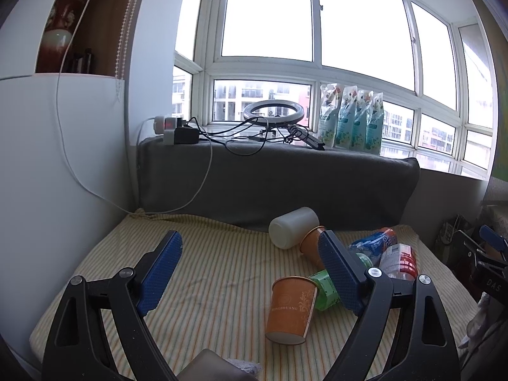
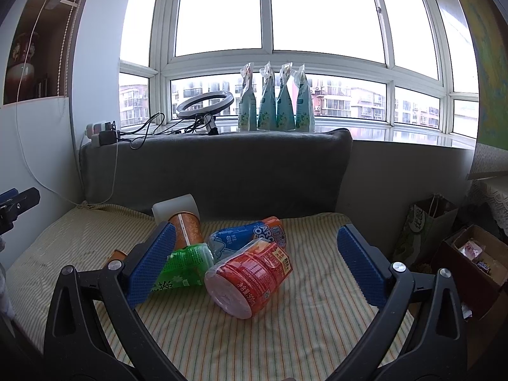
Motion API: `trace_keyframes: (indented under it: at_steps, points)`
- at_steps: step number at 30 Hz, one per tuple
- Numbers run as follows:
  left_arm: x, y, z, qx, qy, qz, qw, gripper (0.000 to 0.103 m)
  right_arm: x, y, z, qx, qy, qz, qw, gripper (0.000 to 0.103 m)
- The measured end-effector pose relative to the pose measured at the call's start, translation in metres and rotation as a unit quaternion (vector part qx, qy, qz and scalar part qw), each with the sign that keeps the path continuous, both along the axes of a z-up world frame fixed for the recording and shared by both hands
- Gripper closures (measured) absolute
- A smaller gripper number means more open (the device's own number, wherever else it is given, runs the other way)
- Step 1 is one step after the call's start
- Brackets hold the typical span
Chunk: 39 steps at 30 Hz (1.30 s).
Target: Flip cup upright
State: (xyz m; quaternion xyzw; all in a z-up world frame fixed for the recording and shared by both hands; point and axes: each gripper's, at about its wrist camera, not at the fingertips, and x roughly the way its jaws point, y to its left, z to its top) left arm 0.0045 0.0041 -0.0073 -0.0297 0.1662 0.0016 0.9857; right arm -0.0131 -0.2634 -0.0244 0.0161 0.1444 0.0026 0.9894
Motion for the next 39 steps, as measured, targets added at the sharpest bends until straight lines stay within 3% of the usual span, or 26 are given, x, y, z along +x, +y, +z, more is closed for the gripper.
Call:
trace_keyframes:
  at_steps: [15,21,30,39]
  points:
    - [0.014,0.004,-0.006,-0.001,0.022,-0.008,0.9997,0.015,0.014,0.003,-0.007,0.001,0.015,0.012,1.000,0.000]
    - [0.032,0.005,-0.008,0.005,0.054,-0.055,0.9970,0.015,0.019,0.005,-0.007,0.002,0.021,0.020,1.000,0.000]
    - [0.091,-0.001,-0.006,0.033,0.116,-0.144,0.9821,0.016,0.028,0.002,-0.014,0.003,0.042,0.031,0.999,0.000]
    - [0.179,-0.026,-0.012,0.072,0.192,-0.225,0.9525,0.016,0.037,-0.013,-0.020,0.013,0.058,0.021,0.998,0.000]
